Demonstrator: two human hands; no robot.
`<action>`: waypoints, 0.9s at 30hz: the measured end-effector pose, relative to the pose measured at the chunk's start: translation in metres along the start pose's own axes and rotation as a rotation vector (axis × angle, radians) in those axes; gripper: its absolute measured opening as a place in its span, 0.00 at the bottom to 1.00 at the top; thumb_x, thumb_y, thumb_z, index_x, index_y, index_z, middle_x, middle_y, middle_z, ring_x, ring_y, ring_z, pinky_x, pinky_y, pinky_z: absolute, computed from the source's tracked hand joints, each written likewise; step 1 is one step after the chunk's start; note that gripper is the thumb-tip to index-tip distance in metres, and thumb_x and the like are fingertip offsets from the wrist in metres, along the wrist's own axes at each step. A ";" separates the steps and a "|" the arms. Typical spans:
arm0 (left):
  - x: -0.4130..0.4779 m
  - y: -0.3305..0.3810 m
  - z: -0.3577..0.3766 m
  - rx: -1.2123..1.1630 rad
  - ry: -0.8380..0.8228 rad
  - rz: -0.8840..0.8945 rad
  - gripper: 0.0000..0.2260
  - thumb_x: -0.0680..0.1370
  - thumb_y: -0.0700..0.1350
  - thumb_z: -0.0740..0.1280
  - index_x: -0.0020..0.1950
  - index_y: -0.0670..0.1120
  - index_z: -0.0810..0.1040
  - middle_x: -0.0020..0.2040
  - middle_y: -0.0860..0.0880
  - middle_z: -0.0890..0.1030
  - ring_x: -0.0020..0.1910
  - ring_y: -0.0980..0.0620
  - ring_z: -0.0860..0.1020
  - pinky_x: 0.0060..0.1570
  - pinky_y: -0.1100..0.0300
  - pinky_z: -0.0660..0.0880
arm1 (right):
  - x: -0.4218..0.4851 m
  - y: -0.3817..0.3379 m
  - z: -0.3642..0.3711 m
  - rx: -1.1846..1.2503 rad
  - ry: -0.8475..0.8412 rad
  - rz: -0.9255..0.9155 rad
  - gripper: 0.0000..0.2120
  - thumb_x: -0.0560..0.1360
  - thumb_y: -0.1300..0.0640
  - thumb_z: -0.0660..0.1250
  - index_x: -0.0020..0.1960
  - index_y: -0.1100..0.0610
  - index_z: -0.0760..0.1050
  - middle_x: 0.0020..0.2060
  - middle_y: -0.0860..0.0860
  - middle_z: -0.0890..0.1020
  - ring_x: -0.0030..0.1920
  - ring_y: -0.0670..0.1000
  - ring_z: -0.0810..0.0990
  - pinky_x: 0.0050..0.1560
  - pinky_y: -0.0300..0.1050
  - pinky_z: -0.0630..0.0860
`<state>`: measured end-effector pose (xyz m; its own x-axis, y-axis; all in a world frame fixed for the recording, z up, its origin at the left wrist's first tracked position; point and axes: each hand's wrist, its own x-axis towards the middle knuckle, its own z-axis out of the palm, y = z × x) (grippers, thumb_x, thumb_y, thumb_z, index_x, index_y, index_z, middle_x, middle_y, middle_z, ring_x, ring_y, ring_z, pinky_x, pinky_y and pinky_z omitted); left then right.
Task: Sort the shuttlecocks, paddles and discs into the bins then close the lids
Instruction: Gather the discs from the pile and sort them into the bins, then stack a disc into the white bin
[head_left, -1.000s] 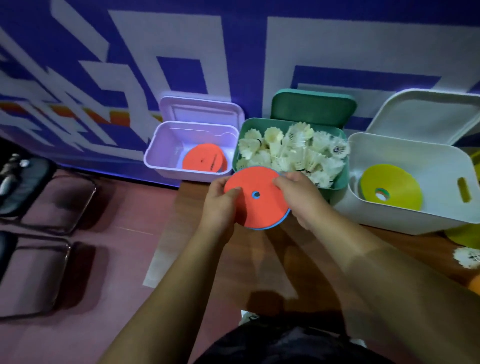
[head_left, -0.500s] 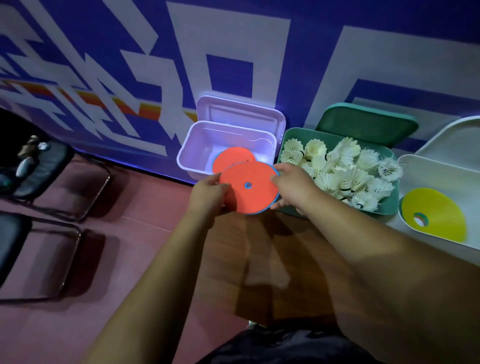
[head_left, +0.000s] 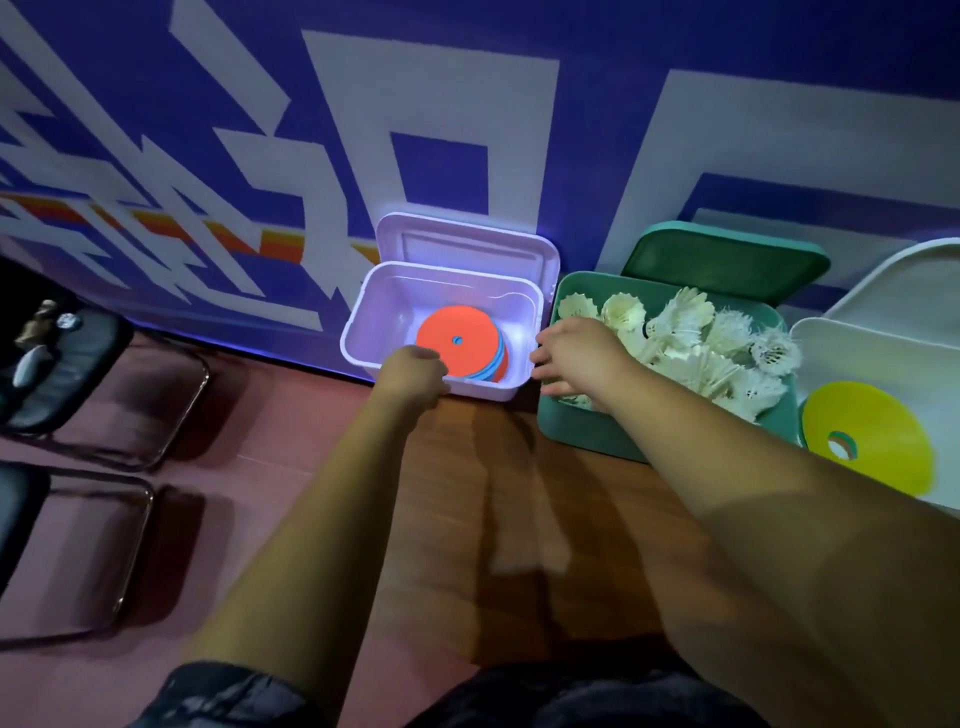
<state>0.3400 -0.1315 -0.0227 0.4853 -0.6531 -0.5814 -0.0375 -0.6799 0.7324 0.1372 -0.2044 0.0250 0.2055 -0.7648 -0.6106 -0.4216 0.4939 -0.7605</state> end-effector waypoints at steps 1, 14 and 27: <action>-0.007 -0.002 0.005 -0.037 -0.024 0.011 0.13 0.81 0.35 0.67 0.65 0.41 0.80 0.48 0.42 0.83 0.40 0.45 0.81 0.40 0.53 0.78 | 0.000 0.008 -0.002 0.009 0.024 -0.016 0.07 0.84 0.61 0.60 0.54 0.58 0.77 0.52 0.61 0.85 0.44 0.58 0.84 0.43 0.51 0.83; -0.085 0.019 0.117 -0.148 -0.138 0.276 0.09 0.81 0.35 0.61 0.54 0.41 0.80 0.44 0.43 0.84 0.32 0.54 0.79 0.34 0.60 0.75 | -0.052 0.073 -0.107 0.032 0.179 -0.151 0.13 0.83 0.62 0.58 0.55 0.55 0.81 0.45 0.54 0.88 0.38 0.51 0.84 0.40 0.48 0.83; -0.208 0.058 0.348 0.072 -0.627 0.329 0.07 0.81 0.38 0.64 0.53 0.43 0.82 0.42 0.47 0.85 0.35 0.51 0.79 0.32 0.59 0.73 | -0.130 0.222 -0.332 0.369 0.762 -0.130 0.14 0.83 0.64 0.59 0.46 0.52 0.78 0.33 0.52 0.81 0.26 0.48 0.74 0.26 0.39 0.69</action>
<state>-0.0674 -0.1511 0.0174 -0.1540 -0.8827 -0.4440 -0.1638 -0.4203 0.8925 -0.2764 -0.1327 0.0093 -0.4727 -0.8291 -0.2986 -0.0946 0.3846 -0.9182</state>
